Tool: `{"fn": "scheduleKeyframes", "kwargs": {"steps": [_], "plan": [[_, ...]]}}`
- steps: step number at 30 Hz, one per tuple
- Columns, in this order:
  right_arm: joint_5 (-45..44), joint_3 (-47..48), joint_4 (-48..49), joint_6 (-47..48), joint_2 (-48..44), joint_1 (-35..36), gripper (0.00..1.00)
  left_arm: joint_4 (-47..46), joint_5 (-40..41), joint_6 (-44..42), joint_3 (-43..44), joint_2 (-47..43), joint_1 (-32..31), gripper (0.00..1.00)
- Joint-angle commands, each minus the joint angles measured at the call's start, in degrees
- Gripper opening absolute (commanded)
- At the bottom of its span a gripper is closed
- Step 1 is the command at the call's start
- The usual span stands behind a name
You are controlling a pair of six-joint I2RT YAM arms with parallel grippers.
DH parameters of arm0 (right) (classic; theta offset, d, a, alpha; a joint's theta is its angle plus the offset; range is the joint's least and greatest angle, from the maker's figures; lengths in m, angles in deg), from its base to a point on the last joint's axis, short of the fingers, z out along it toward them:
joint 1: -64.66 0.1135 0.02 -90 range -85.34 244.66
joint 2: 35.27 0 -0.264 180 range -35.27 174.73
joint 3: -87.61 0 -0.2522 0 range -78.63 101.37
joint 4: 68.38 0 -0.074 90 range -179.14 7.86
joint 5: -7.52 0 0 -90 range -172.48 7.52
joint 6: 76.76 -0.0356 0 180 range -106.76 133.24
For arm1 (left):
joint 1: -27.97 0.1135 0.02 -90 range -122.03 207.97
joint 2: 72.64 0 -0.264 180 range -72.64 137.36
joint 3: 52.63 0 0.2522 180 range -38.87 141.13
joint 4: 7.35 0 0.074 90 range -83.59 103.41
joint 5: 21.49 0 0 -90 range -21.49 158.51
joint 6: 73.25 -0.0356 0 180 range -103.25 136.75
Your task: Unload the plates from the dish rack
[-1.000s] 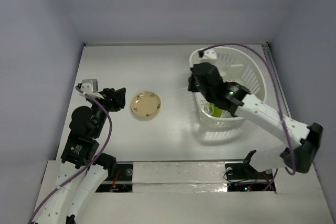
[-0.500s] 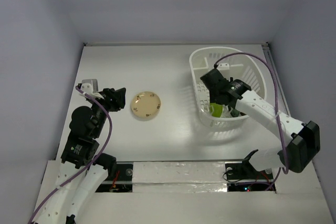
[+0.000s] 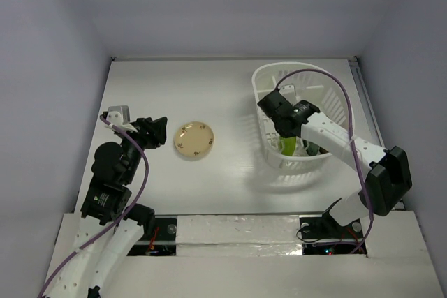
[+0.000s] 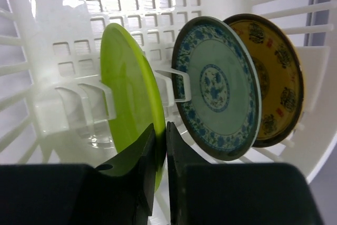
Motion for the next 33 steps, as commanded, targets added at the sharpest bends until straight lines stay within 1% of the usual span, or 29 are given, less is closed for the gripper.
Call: {"fn": "scheduleKeyframes", "kwargs": {"steps": [1, 5, 8, 15, 22, 25, 28, 29, 31, 33], "plan": [[-3.58, 3.43, -2.36, 1.29, 0.16, -0.44, 0.13, -2.87, -0.73, 0.17, 0.97, -0.78, -0.31, 0.48], [-4.81, 5.18, -3.86, 2.17, 1.30, -0.44, 0.04, -2.96, -0.91, 0.26, 0.88, -0.95, -0.31, 0.48], [-5.96, 6.50, -4.74, 2.61, 2.00, 0.08, 0.00, -2.96, -0.91, 0.26, 0.88, -1.13, -0.31, 0.48], [-8.59, 9.66, -6.76, 2.52, 3.15, 1.75, 0.00, -2.96, -1.00, 0.26, 0.88, -1.13, -0.31, 0.48], [-13.42, 13.62, -9.83, 2.08, 3.67, 2.28, 0.00, -3.04, -1.09, 0.26, 0.79, -1.04, -0.31, 0.48], [-16.14, 16.08, -12.29, 0.68, 2.45, 2.28, 0.00, -2.96, -1.00, 0.17, 0.79, -1.04, -0.31, 0.48], [-18.52, 20.99, -15.11, -0.55, -0.45, 2.28, 0.00, -3.04, -1.00, 0.35, 0.88, -0.78, -0.31, 0.48], [-18.88, 24.23, -15.89, -0.64, -1.24, 2.80, 0.00, -3.04, -1.08, 0.35, 0.79, -0.69, -0.31, 0.48], [-19.32, 27.06, -15.47, -0.38, -3.26, 2.81, 0.00, -3.04, -1.09, 0.35, 0.88, -0.69, -0.31, 0.48], [-17.84, 28.21, -10.56, 2.06, -4.49, 4.47, 0.00, -3.04, -1.09, 0.35, 0.79, -0.69, -0.31, 0.48]]}}
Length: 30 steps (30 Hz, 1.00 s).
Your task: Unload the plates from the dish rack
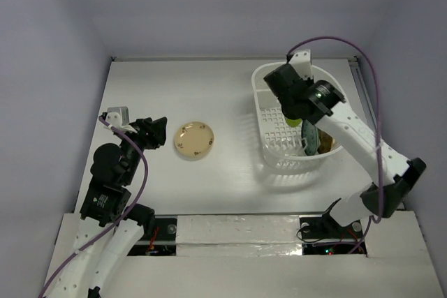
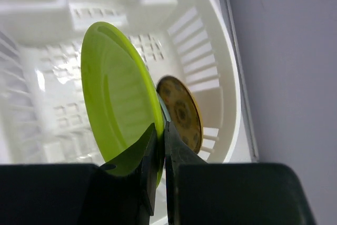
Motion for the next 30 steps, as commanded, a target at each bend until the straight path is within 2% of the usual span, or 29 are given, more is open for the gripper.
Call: {"fn": "scheduleKeyframes", "kwargs": {"steps": [1, 3, 4, 5, 7, 8, 10, 17, 22, 25, 30], "plan": [[-0.05, 3.93, 6.29, 2.23, -6.70, 2.57, 0.00, -3.04, -0.58, 0.33, 0.88, -0.01, -0.31, 0.48], [6.45, 0.69, 19.11, 5.21, -8.11, 3.80, 0.00, -3.04, -0.49, 0.33, 0.88, 0.07, -0.31, 0.48], [16.06, -3.94, 24.38, 5.67, -9.17, 3.81, 0.00, -3.04, -0.41, 0.33, 0.88, 0.07, -0.31, 0.48], [21.29, -6.07, 33.31, 5.32, -9.18, 4.33, 0.00, -3.04, -0.41, 0.33, 0.88, 0.16, -0.31, 0.48], [32.61, -10.99, 41.09, 2.69, -8.04, 4.34, 0.00, -2.96, -0.32, 0.24, 0.88, 0.34, -0.31, 0.48], [34.94, -11.54, 46.01, 1.29, -5.34, 4.86, 0.00, -2.96, -0.23, 0.24, 0.88, 0.34, -0.31, 0.48], [38.63, -10.58, 47.72, -1.53, -1.29, 5.47, 0.00, -2.96, -0.23, 0.24, 0.79, 0.60, -0.31, 0.48], [47.61, -5.92, 56.85, -8.03, 13.57, 7.76, 0.00, -2.96, -0.32, 0.15, 0.88, 0.78, -0.31, 0.48], [47.62, -5.21, 59.06, -12.51, 21.74, 8.29, 0.00, -2.96, -0.32, 0.24, 0.79, 0.87, -0.31, 0.48], [47.71, -7.23, 60.64, -14.19, 23.51, 8.29, 0.00, -2.87, -0.32, 0.24, 0.79, 0.78, -0.31, 0.48], [46.83, -11.36, 63.45, -16.30, 25.01, 8.29, 0.07, -2.96, -0.32, 0.24, 0.79, 0.78, -0.31, 0.48]]}}
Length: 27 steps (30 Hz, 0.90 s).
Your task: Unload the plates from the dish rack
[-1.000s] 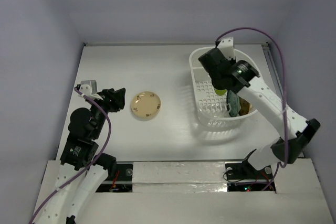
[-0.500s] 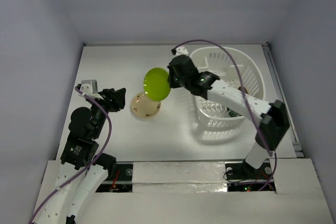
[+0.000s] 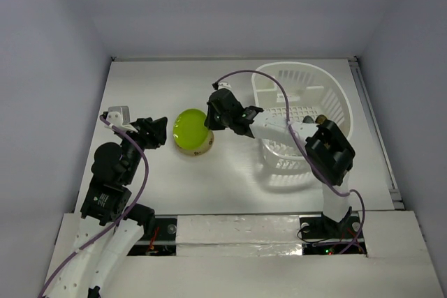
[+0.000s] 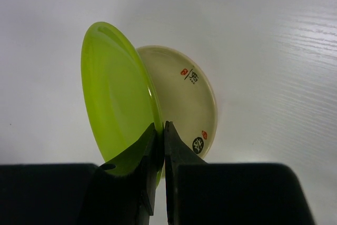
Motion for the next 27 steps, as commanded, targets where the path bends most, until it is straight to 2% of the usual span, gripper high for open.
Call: {"fn": "scheduleKeyframes", "kwargs": {"steps": [1, 11, 14, 15, 21, 24, 26, 27], "plan": [[0.69, -1.66, 6.76, -2.97, 0.03, 0.21, 0.08, -2.94, -0.43, 0.24, 0.79, 0.23, -0.31, 0.48], [2.89, -5.79, 6.41, -3.76, 1.70, 0.21, 0.26, -2.85, -0.43, 0.33, 0.79, -0.03, -0.31, 0.48], [2.63, -6.94, 5.54, -3.32, 1.26, 0.21, 0.37, -2.94, -0.52, 0.33, 0.79, -0.21, -0.31, 0.48], [2.54, -7.20, 5.36, -2.63, 1.00, 0.21, 0.45, -2.94, -0.52, 0.33, 0.79, -0.30, -0.31, 0.48], [-0.71, -6.50, 0.35, 0.54, -2.34, 1.25, 0.75, -3.02, -0.78, 0.41, 0.79, -0.47, -0.31, 0.48], [-3.43, -5.80, -2.81, 1.86, -6.80, 1.26, 0.80, -3.02, -0.78, 0.41, 0.71, -0.82, -0.31, 0.48], [-6.84, -5.79, -5.53, 3.18, -10.23, 1.26, 0.79, -3.02, -0.87, 0.41, 0.71, -0.82, -0.31, 0.48], [-8.43, -6.32, -6.50, 3.79, -12.34, 1.26, 0.69, -3.02, -0.87, 0.41, 0.79, -1.00, -0.31, 0.48]]}}
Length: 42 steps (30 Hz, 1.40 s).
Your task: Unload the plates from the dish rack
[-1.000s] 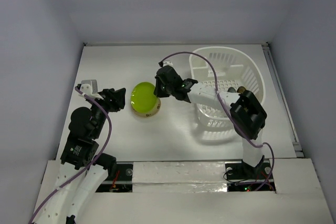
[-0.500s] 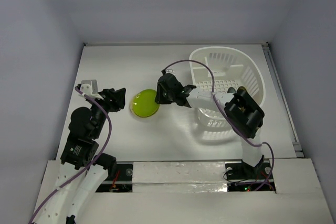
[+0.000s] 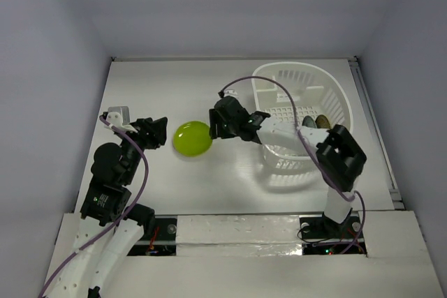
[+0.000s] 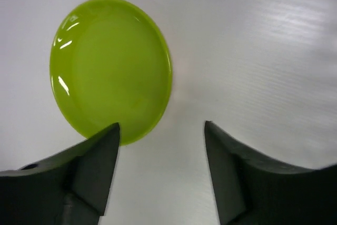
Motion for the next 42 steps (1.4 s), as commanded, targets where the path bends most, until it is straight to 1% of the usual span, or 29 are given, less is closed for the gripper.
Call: {"fn": "scheduleKeyframes", "kwargs": {"steps": [1, 2, 3, 4, 5, 6, 8, 9, 11, 12, 14, 15, 16, 17, 18, 19, 20, 21, 22, 24, 25, 27, 33, 40, 41, 42], "plan": [[-8.72, 0.78, -4.40, 4.08, -13.48, 0.41, 0.58, -2.96, -0.69, 0.41, 0.79, -0.82, -0.31, 0.48], [-15.01, 0.61, -6.25, 4.61, -16.05, 0.41, 0.40, -2.96, -0.78, 0.41, 0.79, -0.91, -0.31, 0.48], [-18.12, -0.18, -10.88, 4.79, -18.59, 0.41, 0.04, -2.96, -0.78, 0.33, 0.79, -1.00, -0.31, 0.47], [-20.85, -0.71, -13.27, 5.05, -23.67, -0.64, 0.00, -3.04, -0.78, 0.24, 0.79, -1.09, -0.31, 0.44], [-24.27, -1.24, -15.30, 5.23, -26.15, -1.52, 0.00, -3.04, -0.61, 0.33, 0.88, -1.18, -0.31, 0.41], [-25.43, -1.68, -20.28, 5.14, -28.35, -2.48, 0.00, -2.96, -0.52, 0.33, 0.88, -1.35, -0.31, 0.34], [-29.11, -2.65, -25.49, 4.36, -34.14, -5.82, 0.00, -2.96, -0.43, 0.33, 0.79, -1.88, -0.31, 0.25], [-30.01, -3.00, -30.91, 4.18, -35.48, -7.05, 0.00, -2.96, -0.43, 0.50, 0.79, -2.05, -0.31, 0.15], [-34.73, -2.91, -37.52, 1.37, -37.68, -10.31, 0.00, -2.78, 0.01, 0.94, 0.79, -2.32, -0.31, 0.06], [-35.54, -2.74, -43.47, 0.93, -37.87, -11.53, 0.01, -2.61, 0.27, 1.03, 0.79, -2.32, -0.31, 0.00], [-37.30, -0.99, -49.39, -1.35, -37.52, -14.52, 0.08, -2.43, 0.36, 1.29, 0.79, -2.32, -0.31, 0.00], [-37.14, -0.54, -52.90, -1.36, -37.17, -15.32, 0.21, -2.34, 0.19, 1.38, 0.79, -2.14, -0.31, 0.00], [-36.26, -0.19, -53.63, 0.12, -36.99, -16.28, 0.28, -2.34, -0.16, 1.38, 0.79, -2.06, -0.31, 0.00], [-34.86, 0.07, -54.16, 0.57, -36.73, -17.07, 0.35, -2.17, -0.86, 1.47, 0.88, -1.88, -0.31, 0.03], [-34.24, 0.60, -54.25, 0.92, -36.55, -17.69, 0.47, -2.08, -1.30, 1.47, 0.88, -1.79, -0.31, 0.11], [-33.36, 0.43, -53.56, 2.84, -36.55, -18.39, 0.52, -2.08, -1.74, 1.38, 0.79, -1.79, -0.31, 0.14], [-30.22, 0.25, -52.86, 3.73, -36.29, -18.40, 0.55, -2.08, -2.36, 1.47, 0.79, -1.88, -0.31, 0.18], [-29.67, 0.95, -53.37, 4.00, -34.72, -19.10, 0.59, -2.08, -2.71, 1.38, 0.79, -2.14, -0.31, 0.25], [-29.75, 1.39, -53.72, 4.26, -33.66, -19.10, 0.59, -1.99, -2.89, 1.38, 0.88, -2.32, -0.31, 0.28], [-28.53, 2.53, -53.64, 5.49, -31.29, -21.73, 0.59, -1.99, -2.89, 1.12, 0.88, -2.93, -0.31, 0.33], [-28.00, 3.06, -53.81, 6.71, -28.67, -21.74, 0.59, -1.90, -2.54, 1.03, 0.88, -3.11, -0.31, 0.34], [-28.35, 3.94, -54.25, 7.69, -26.28, -22.61, 0.57, -1.46, -1.40, 0.85, 1.14, -4.16, -0.31, 0.35], [-25.27, 5.52, -53.99, 10.50, -19.51, -23.76, 0.52, -1.37, -0.87, 0.77, 1.15, -6.01, -0.84, 0.38], [-27.73, 9.39, -57.33, 9.80, -15.02, -24.82, 0.50, -1.11, -0.61, 0.68, 1.23, -6.89, -1.37, 0.38], [-27.73, 9.57, -57.42, 10.06, -14.76, -25.34, 0.48, -1.20, -0.61, 0.68, 1.15, -6.98, -1.37, 0.38], [-27.64, 9.66, -57.07, 10.50, -14.49, -25.34, 0.43, -1.11, -0.61, 0.68, 1.15, -6.98, -1.37, 0.38]]}}
